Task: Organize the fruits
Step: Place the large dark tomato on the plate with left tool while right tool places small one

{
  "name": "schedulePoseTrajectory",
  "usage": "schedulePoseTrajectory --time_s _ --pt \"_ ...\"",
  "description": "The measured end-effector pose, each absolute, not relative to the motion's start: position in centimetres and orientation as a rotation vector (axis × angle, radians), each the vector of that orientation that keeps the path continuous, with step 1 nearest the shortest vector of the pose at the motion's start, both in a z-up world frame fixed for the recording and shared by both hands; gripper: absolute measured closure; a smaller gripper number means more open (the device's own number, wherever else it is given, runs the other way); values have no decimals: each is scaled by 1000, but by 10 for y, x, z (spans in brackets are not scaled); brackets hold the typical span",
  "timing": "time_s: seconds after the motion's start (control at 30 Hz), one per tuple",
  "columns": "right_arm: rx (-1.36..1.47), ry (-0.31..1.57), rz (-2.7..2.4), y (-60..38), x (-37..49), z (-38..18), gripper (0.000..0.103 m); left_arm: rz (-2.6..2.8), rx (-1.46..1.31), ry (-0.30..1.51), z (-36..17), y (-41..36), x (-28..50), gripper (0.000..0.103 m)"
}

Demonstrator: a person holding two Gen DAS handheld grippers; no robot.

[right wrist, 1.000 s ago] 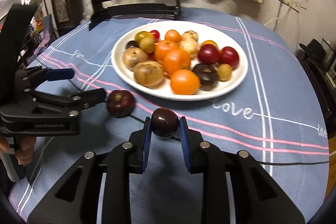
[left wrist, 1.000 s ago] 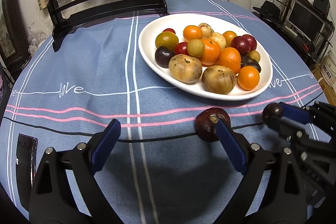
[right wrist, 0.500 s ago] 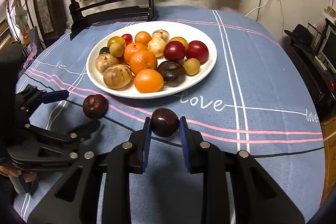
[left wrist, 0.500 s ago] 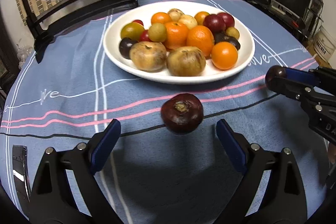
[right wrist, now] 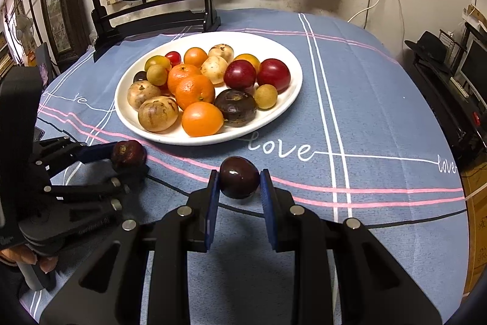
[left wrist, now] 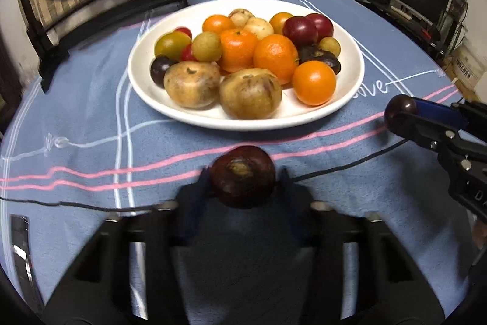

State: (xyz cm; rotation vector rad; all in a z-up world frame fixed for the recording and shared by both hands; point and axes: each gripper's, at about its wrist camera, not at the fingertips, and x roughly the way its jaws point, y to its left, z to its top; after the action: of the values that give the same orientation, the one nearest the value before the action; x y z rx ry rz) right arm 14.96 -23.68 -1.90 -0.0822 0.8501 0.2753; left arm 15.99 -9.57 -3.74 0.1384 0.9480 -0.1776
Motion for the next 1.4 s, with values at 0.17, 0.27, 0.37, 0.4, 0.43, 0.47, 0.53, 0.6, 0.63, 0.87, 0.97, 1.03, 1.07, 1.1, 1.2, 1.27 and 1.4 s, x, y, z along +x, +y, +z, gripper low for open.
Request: schedulePoseTrajectory --time_s 0.17,0.27,0.37,0.4,0.43,0.47,0.53,0.6,0.63,0.87,0.97,1.03,1.07,1.1,1.2,1.27,1.4 --pt "-75 851 279 -238 151 -20 76 -243 91 987 -25 -92 154 59" --pt "-63 832 288 -238 150 -18 76 -243 85 956 -11 -89 148 59" --pt "-22 753 324 -239 144 -6 76 -240 74 935 0 -84 147 59" --pt "-10 729 333 -239 143 -3 76 -235 75 925 3 -83 148 60" --pt "0 716 337 -240 143 0 76 -228 80 910 10 -79 152 60" --pt "22 706 326 -241 145 4 76 -221 84 894 15 -78 155 60" --pt "47 693 313 -243 152 10 76 -224 103 838 30 -78 162 60" --pt "47 675 311 -241 160 16 76 -237 133 782 41 -82 173 59" --pt "40 665 314 -238 165 19 76 -235 139 769 43 -81 177 59" --pt "-8 630 365 -213 196 21 76 -169 120 772 37 -75 223 60" --pt "-21 622 368 -206 204 16 76 -151 106 797 29 -69 237 60" --pt "-49 619 363 -200 211 12 76 -132 98 813 24 -66 246 59" --pt "-65 615 353 -198 215 10 76 -124 94 819 22 -65 250 59" --pt "-78 613 336 -196 217 7 76 -116 93 822 21 -65 253 59" --pt "-98 628 331 -192 227 1 76 -105 108 808 19 -66 258 59" --pt "-118 636 328 -189 231 -2 76 -109 121 809 18 -69 260 59" --pt "-105 647 363 -186 236 -3 67 -108 119 815 17 -72 263 58"
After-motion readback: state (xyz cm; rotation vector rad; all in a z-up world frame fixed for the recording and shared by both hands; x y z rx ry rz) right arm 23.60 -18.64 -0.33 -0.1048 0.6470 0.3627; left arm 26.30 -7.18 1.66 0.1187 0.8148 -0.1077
